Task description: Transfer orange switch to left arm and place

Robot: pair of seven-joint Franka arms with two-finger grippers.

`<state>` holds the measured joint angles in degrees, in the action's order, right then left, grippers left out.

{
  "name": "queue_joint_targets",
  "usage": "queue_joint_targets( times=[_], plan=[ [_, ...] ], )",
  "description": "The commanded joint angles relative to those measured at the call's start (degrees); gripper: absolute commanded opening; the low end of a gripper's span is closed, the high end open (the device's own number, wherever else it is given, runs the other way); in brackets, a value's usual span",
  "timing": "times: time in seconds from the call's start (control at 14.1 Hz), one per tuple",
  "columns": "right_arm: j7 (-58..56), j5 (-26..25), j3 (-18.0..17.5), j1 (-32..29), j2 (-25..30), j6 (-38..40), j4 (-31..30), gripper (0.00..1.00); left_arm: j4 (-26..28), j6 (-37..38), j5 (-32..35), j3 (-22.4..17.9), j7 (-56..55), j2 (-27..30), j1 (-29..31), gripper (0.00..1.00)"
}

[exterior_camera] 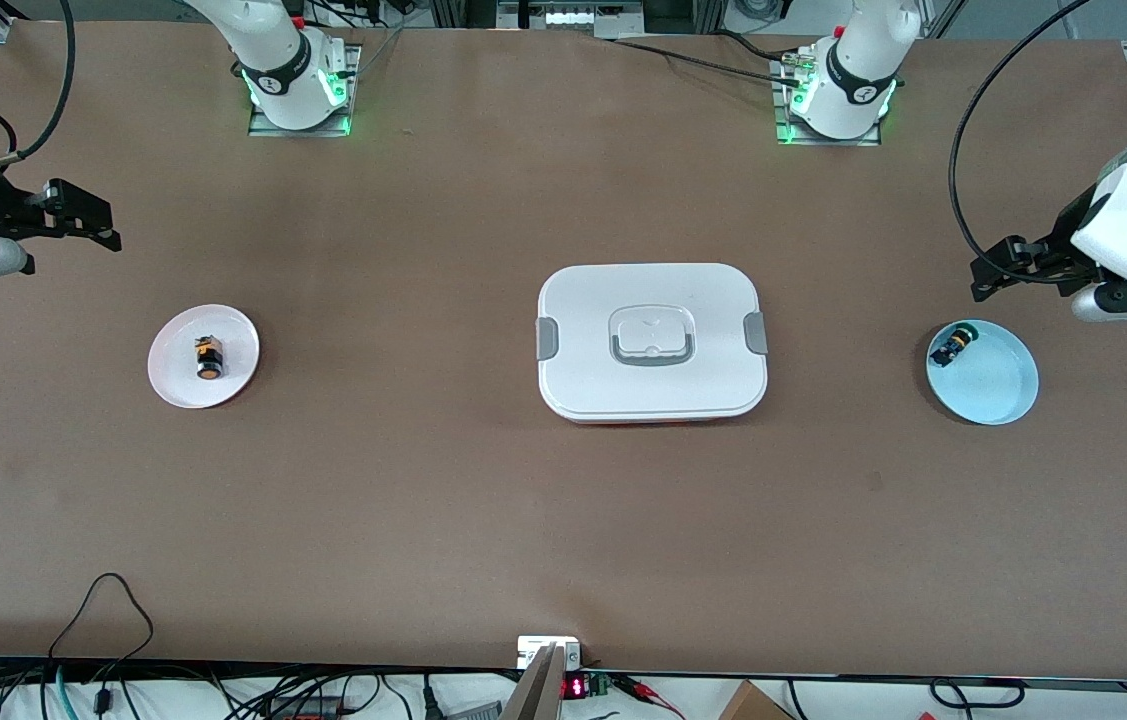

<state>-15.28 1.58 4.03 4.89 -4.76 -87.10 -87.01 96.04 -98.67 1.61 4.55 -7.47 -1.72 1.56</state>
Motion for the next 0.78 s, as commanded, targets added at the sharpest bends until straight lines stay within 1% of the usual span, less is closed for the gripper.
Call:
queue_joint_targets(
  times=[0.0, 0.5, 0.57, 0.64, 0.71],
  plan=[
    [1.0, -0.3, -0.1, 0.3, -0.4, 0.9, 1.6, 1.00, 0.1, 0.5, 0.1, 0.3, -0.3, 0.4, 0.2, 1.00],
    [0.9, -0.2, -0.1, 0.3, -0.6, 1.6, 1.3, 1.00, 0.2, 0.6, 0.1, 0.3, -0.3, 0.4, 0.2, 1.00],
    [-0.1, -0.3, -0.1, 0.4, -0.6, 2.4, 0.4, 1.00, 0.2, 0.6, 0.1, 0.3, -0.3, 0.4, 0.2, 1.00],
    [-0.9, -0.1, -0.1, 0.3, -1.0, 4.7, -0.3, 1.00, 0.2, 0.6, 0.1, 0.3, -0.3, 0.4, 0.2, 1.00],
    [-2.2, -0.1, -0.1, 0.5, -1.6, 4.8, -1.7, 1.00, 0.1, 0.6, 0.1, 0.3, -0.3, 0.4, 0.2, 1.00]
  ],
)
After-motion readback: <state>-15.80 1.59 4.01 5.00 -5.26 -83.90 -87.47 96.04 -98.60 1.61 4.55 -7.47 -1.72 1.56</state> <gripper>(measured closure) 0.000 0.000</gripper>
